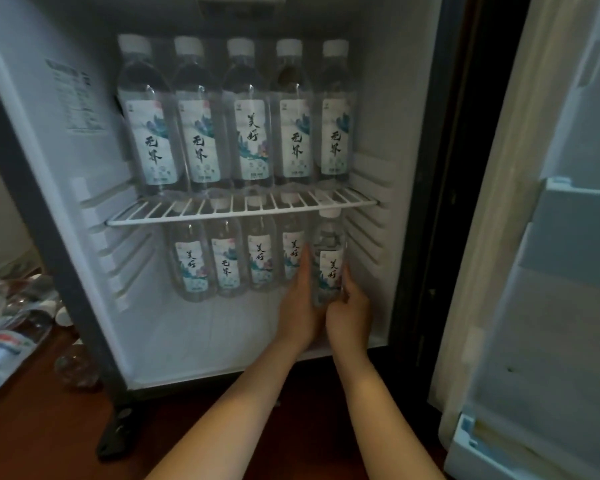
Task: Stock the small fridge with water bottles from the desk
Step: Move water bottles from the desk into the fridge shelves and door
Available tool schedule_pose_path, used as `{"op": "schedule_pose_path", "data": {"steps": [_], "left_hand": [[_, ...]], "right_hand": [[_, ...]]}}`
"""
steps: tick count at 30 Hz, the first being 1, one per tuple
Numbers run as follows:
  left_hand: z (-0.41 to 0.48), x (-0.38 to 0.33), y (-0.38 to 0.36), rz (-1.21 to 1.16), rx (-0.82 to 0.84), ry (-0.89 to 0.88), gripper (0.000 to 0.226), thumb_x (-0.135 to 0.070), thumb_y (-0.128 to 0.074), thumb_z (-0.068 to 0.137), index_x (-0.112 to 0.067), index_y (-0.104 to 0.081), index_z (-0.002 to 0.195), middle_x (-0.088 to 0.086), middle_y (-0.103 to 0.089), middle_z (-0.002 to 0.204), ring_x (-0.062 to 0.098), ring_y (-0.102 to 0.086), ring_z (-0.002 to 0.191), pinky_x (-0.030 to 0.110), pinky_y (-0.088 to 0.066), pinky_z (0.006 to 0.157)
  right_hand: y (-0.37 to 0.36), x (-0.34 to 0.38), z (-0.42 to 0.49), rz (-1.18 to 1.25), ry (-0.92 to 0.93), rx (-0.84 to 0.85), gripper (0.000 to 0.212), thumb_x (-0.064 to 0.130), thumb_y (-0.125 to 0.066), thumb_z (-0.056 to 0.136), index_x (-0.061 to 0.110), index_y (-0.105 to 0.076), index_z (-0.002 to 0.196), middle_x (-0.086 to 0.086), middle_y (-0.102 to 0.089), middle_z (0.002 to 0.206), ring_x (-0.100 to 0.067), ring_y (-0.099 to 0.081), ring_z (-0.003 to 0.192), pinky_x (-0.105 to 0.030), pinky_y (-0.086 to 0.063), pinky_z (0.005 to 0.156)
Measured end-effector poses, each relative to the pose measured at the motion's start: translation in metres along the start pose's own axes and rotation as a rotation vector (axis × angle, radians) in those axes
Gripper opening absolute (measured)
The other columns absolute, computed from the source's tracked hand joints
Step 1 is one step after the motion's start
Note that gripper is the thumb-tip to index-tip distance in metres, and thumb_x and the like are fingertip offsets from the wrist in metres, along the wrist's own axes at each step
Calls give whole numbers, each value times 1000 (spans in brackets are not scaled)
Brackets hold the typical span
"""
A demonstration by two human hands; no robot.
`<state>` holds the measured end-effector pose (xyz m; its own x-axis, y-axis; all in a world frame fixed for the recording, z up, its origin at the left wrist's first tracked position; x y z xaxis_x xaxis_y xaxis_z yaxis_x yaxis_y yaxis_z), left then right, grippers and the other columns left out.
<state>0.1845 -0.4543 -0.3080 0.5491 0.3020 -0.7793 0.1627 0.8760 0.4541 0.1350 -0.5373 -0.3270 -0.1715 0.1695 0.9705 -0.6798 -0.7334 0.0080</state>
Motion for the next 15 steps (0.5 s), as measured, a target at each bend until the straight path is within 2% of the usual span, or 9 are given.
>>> {"op": "schedule_pose_path", "data": {"steps": [2, 3, 6, 8, 10, 15], "left_hand": [[5, 1, -3, 1, 0, 6, 100, -56, -57, 73, -34, 6, 147, 1, -22, 155, 14, -30, 138, 30, -29, 112], [8, 2, -5, 9, -1, 7, 99, -56, -55, 72, -34, 5, 147, 2, -22, 155, 15, -30, 138, 32, -29, 112], [13, -1, -8, 30, -8, 14, 86, -39, -53, 82, -32, 2, 148, 7, -22, 154, 21, -33, 136, 29, -29, 107], [17, -4, -9, 54, -6, -4, 84, -46, -44, 81, -29, 4, 148, 5, -17, 156, 20, -30, 136, 26, -25, 104], [20, -5, -10, 66, -15, -11, 82, -51, -43, 85, -29, 6, 147, 6, -16, 156, 23, -29, 138, 31, -28, 107], [20, 1, -10, 70, 0, 17, 80, -35, -52, 92, -35, 9, 144, 8, -18, 155, 26, -31, 137, 34, -30, 108]], "right_hand": [[1, 0, 2, 0, 6, -23, 59, -5, -40, 85, 24, -51, 135, 3, -63, 123, -12, -59, 113, -27, -47, 98], [2, 1, 3, -6, 9, -29, 58, -4, -41, 85, 25, -51, 135, 2, -63, 124, -13, -59, 114, -29, -47, 99], [4, 4, 5, -48, -7, -35, 54, 3, -43, 89, 28, -48, 136, 3, -61, 126, -16, -57, 115, -26, -44, 97], [2, 7, 6, -47, 4, -17, 52, 6, -42, 91, 31, -46, 136, 2, -61, 126, -17, -57, 115, -28, -45, 98], [0, 8, 8, -62, 15, -14, 53, 6, -43, 91, 32, -45, 136, 1, -61, 126, -18, -57, 115, -29, -44, 98], [0, 2, 10, -91, -21, 4, 55, 4, -43, 91, 28, -41, 141, 2, -56, 134, -16, -52, 122, -20, -37, 99]]}}
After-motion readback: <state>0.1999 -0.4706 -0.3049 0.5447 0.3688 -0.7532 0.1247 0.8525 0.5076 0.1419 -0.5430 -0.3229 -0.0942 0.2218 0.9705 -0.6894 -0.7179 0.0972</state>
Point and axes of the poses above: each hand's wrist, its own z-axis towards the middle knuckle, its own y-axis out of the back of the hand, x = y × z, the point moved 9 cm from there along z, towards the middle knuckle
